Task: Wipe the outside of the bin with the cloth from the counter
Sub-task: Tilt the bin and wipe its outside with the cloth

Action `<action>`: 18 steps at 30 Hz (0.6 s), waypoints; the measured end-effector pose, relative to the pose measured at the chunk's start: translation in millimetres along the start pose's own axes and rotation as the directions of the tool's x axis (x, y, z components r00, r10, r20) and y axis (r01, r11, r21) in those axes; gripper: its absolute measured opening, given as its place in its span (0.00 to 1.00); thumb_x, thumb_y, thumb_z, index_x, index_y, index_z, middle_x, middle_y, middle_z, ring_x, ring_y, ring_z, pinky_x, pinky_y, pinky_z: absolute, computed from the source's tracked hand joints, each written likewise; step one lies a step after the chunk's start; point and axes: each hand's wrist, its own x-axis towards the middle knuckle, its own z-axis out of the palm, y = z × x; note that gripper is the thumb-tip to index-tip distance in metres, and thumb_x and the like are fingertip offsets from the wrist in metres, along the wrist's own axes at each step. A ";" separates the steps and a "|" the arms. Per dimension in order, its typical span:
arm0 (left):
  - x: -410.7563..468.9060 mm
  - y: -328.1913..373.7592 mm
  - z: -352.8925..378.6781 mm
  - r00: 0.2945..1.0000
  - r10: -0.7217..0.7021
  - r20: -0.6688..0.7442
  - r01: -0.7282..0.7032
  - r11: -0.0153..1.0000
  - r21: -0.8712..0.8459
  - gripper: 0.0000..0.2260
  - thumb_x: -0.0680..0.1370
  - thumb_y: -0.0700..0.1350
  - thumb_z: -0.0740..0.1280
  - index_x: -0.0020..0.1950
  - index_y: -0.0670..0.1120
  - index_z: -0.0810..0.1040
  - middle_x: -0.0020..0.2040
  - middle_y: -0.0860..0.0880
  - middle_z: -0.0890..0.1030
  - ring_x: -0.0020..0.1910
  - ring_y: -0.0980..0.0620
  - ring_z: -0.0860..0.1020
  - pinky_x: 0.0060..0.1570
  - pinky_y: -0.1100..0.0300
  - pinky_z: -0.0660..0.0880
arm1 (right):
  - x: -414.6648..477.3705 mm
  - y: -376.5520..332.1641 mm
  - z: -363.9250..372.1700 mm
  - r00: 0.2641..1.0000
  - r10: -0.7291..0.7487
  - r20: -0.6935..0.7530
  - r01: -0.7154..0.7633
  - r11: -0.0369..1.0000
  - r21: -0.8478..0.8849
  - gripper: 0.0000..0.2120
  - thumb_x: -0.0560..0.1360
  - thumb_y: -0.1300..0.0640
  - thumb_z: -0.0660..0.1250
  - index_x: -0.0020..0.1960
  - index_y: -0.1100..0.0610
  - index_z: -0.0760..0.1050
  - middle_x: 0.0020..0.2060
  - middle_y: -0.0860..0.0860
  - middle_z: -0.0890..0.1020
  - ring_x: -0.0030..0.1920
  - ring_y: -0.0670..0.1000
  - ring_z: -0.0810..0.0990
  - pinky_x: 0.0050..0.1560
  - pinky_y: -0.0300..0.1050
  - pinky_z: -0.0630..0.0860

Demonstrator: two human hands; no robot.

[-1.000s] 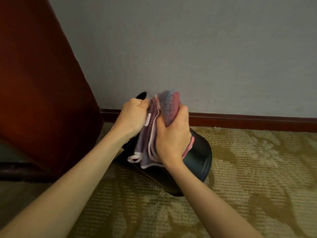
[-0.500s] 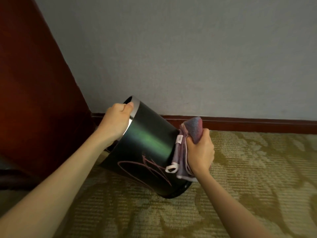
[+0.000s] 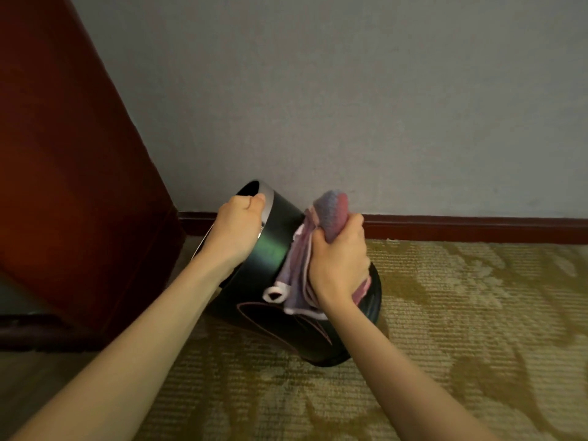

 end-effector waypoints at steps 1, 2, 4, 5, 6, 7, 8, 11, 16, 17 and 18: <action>1.1 2.0 1.6 1.000 -0.019 0.008 0.019 0.999 -0.029 0.22 0.80 0.47 0.56 0.26 0.47 0.60 0.24 0.50 0.64 0.26 0.50 0.64 0.29 0.55 0.60 | -1.4 -11.6 2.8 1.000 -0.010 0.008 0.010 1.000 0.017 0.14 0.73 0.48 0.66 0.52 0.54 0.66 0.50 0.52 0.78 0.45 0.59 0.80 0.40 0.46 0.67; 2.3 3.6 2.9 0.999 -0.034 0.012 0.035 0.998 -0.050 0.22 0.80 0.47 0.57 0.25 0.48 0.60 0.23 0.51 0.63 0.25 0.50 0.63 0.28 0.55 0.60 | -2.6 -21.9 5.6 1.000 -0.011 0.017 0.010 0.999 0.036 0.14 0.74 0.48 0.66 0.52 0.53 0.65 0.50 0.52 0.78 0.45 0.58 0.80 0.40 0.47 0.68; 4.7 6.2 5.1 0.999 -0.046 0.013 0.047 0.996 -0.074 0.21 0.80 0.45 0.58 0.26 0.47 0.60 0.24 0.51 0.64 0.27 0.51 0.63 0.28 0.57 0.60 | -4.3 -36.6 9.8 1.000 -0.011 0.022 0.010 0.999 0.051 0.13 0.74 0.48 0.65 0.51 0.53 0.65 0.50 0.52 0.77 0.45 0.60 0.79 0.39 0.47 0.67; 5.9 6.4 5.9 0.999 -0.051 0.018 0.052 0.995 -0.086 0.20 0.79 0.45 0.58 0.27 0.46 0.62 0.25 0.49 0.66 0.29 0.50 0.64 0.30 0.57 0.60 | -4.7 -41.1 11.1 1.000 -0.018 0.021 0.017 0.999 0.051 0.13 0.74 0.48 0.65 0.51 0.53 0.64 0.50 0.53 0.77 0.45 0.61 0.79 0.38 0.48 0.66; 6.9 6.6 6.7 0.998 -0.060 0.026 0.062 0.993 -0.096 0.18 0.79 0.45 0.58 0.29 0.45 0.64 0.28 0.46 0.68 0.31 0.50 0.66 0.32 0.56 0.60 | -4.5 -43.5 11.5 0.999 -0.031 0.022 0.030 0.998 0.054 0.13 0.74 0.48 0.64 0.51 0.53 0.64 0.51 0.53 0.77 0.45 0.62 0.78 0.38 0.49 0.67; 7.7 6.6 7.6 0.997 -0.067 0.034 0.070 0.992 -0.102 0.17 0.79 0.46 0.57 0.30 0.44 0.66 0.30 0.44 0.69 0.33 0.50 0.67 0.34 0.55 0.60 | -3.7 -43.7 11.0 0.999 -0.046 0.022 0.045 0.997 0.061 0.13 0.74 0.48 0.64 0.52 0.54 0.65 0.51 0.53 0.77 0.45 0.61 0.78 0.38 0.50 0.68; 8.1 6.7 8.0 0.997 -0.068 0.039 0.071 0.993 -0.098 0.18 0.79 0.46 0.57 0.30 0.44 0.66 0.30 0.43 0.68 0.34 0.49 0.67 0.35 0.54 0.60 | -2.3 -42.3 10.0 0.997 -0.067 0.023 0.065 0.995 0.071 0.13 0.74 0.48 0.64 0.52 0.54 0.65 0.51 0.53 0.77 0.45 0.61 0.79 0.39 0.50 0.70; 7.7 8.6 6.9 0.998 -0.030 0.049 0.032 0.999 -0.039 0.21 0.80 0.45 0.56 0.26 0.45 0.62 0.28 0.40 0.63 0.33 0.47 0.66 0.36 0.53 0.59 | 2.5 -34.9 7.2 0.987 -0.156 0.044 0.150 0.983 0.107 0.13 0.74 0.49 0.65 0.53 0.55 0.66 0.50 0.53 0.77 0.44 0.60 0.79 0.42 0.54 0.74; 5.0 4.0 -2.2 1.000 -0.005 0.030 0.004 1.000 0.017 0.22 0.81 0.46 0.55 0.26 0.47 0.60 0.26 0.48 0.63 0.28 0.49 0.65 0.28 0.55 0.59 | 17.5 0.0 4.4 0.983 -0.168 0.069 0.166 0.986 0.032 0.14 0.74 0.51 0.66 0.53 0.57 0.67 0.51 0.55 0.78 0.45 0.61 0.79 0.42 0.52 0.73; 4.3 1.8 -3.4 1.000 -0.015 0.024 0.015 1.000 0.014 0.22 0.81 0.47 0.55 0.27 0.47 0.60 0.26 0.49 0.64 0.27 0.50 0.65 0.27 0.56 0.59 | 21.1 10.6 3.1 0.988 -0.140 0.072 0.140 0.990 0.005 0.15 0.74 0.51 0.66 0.53 0.58 0.67 0.51 0.56 0.78 0.46 0.61 0.79 0.42 0.52 0.72; 2.9 0.3 -4.3 1.000 -0.018 0.024 0.018 1.000 0.010 0.21 0.81 0.48 0.54 0.27 0.47 0.60 0.27 0.49 0.65 0.27 0.51 0.65 0.28 0.56 0.60 | 24.8 21.0 1.8 0.991 -0.113 0.070 0.115 0.993 -0.026 0.15 0.74 0.51 0.66 0.53 0.58 0.67 0.51 0.56 0.78 0.47 0.62 0.79 0.42 0.51 0.71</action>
